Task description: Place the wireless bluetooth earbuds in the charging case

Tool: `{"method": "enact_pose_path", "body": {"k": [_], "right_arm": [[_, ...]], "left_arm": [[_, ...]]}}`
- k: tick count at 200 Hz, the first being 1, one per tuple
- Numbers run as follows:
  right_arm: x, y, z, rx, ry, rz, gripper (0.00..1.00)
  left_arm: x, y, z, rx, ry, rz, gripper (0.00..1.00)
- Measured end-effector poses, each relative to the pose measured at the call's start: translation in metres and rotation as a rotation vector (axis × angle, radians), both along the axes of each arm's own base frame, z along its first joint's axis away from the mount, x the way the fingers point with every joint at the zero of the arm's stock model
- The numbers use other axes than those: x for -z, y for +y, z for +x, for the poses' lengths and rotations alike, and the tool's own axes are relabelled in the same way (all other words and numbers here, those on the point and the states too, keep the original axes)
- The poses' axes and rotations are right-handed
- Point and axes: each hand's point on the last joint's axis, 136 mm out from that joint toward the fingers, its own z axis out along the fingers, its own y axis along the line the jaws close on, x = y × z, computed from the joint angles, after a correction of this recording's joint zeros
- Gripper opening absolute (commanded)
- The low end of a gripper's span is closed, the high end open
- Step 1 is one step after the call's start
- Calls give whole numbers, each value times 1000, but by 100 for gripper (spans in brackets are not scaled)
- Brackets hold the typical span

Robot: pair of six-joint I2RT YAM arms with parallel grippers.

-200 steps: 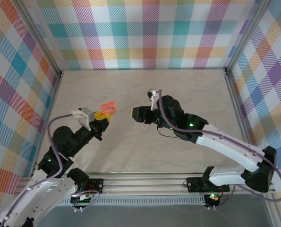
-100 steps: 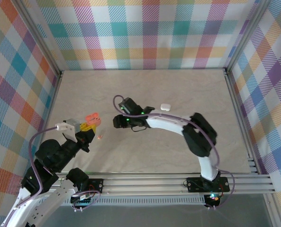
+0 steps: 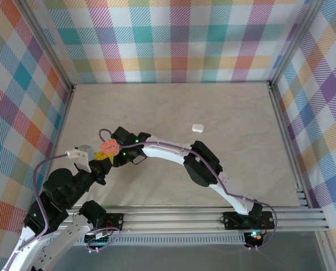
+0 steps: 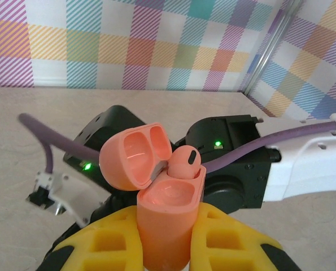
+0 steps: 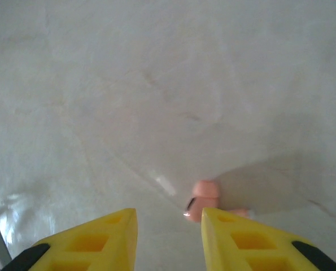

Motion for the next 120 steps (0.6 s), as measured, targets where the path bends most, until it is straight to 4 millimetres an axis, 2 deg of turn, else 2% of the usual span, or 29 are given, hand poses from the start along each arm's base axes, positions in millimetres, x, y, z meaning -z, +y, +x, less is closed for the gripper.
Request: {"method": "enact_pose_path", "body": {"k": [54,120], "right_arm": [[15,-8,-10,-124,-35,-83,39],[8,-5,-4,-193,-89,-91,40]], "left_arm": [[1,0,0,-2,2,0,0],[2,1,1,-10,6,-5,0]]}}
